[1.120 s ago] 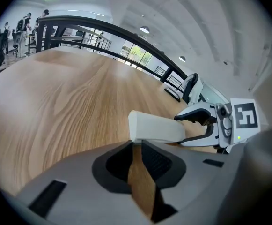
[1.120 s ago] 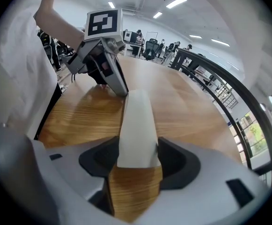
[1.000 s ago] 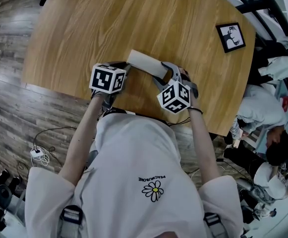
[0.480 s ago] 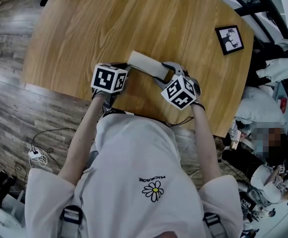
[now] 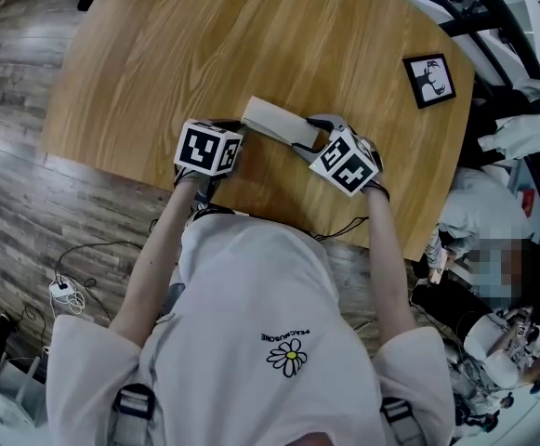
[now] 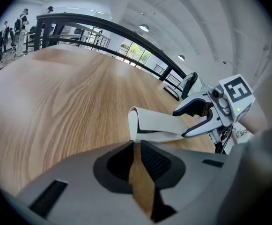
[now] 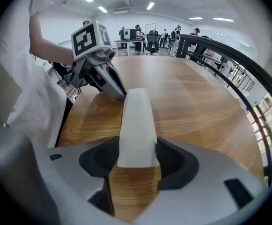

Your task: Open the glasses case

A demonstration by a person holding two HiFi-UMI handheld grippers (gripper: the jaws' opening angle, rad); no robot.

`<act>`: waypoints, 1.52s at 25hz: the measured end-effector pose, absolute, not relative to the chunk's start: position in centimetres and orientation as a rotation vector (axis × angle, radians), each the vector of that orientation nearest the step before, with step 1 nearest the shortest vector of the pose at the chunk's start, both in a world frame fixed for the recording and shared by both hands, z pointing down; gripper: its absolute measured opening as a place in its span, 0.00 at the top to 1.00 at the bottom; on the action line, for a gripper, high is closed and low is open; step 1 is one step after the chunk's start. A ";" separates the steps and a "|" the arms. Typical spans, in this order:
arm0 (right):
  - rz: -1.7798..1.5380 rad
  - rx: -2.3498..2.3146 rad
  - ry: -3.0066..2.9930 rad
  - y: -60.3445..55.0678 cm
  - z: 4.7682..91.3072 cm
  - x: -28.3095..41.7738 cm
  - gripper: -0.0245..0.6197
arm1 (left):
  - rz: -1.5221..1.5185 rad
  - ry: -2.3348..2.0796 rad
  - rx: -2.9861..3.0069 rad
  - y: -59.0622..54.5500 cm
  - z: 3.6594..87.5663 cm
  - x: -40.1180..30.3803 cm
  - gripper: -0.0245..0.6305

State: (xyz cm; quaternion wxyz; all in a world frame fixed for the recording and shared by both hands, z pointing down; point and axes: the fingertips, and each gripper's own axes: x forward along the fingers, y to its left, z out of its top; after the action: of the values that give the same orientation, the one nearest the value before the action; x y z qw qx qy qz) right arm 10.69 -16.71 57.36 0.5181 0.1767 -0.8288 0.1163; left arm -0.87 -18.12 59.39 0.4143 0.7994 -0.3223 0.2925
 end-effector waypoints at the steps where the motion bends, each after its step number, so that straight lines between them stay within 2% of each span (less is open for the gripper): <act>1: 0.269 0.426 -1.988 -16.8 57.4 10.7 0.57 | 0.736 -0.809 2.009 -18.1 59.4 -0.9 0.87; 12: 0.242 0.469 -1.990 -17.1 56.4 10.8 0.64 | 0.738 -0.809 2.012 -18.3 59.5 -0.9 0.87; 13: 0.240 0.469 -1.991 -17.0 56.3 10.8 0.66 | 0.738 -0.809 2.011 -18.2 59.5 -0.9 0.87; 16: 0.231 0.483 -2.013 -17.2 55.4 10.7 0.81 | 0.740 -0.810 2.009 -18.3 59.5 -0.9 0.87; 21: 0.151 0.567 -2.017 -18.8 54.3 11.3 0.89 | 0.741 -0.815 2.014 -18.3 59.5 -0.9 0.87; 38: 0.067 0.731 -1.956 -22.0 54.5 12.4 0.92 | 0.757 -0.838 2.026 -18.1 59.6 -0.8 0.87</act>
State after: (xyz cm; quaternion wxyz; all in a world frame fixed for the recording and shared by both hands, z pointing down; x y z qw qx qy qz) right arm 12.41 -21.98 54.50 0.5020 0.3027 -0.8097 0.0279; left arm -0.82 -18.08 59.60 0.3997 0.8006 -0.3311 0.2994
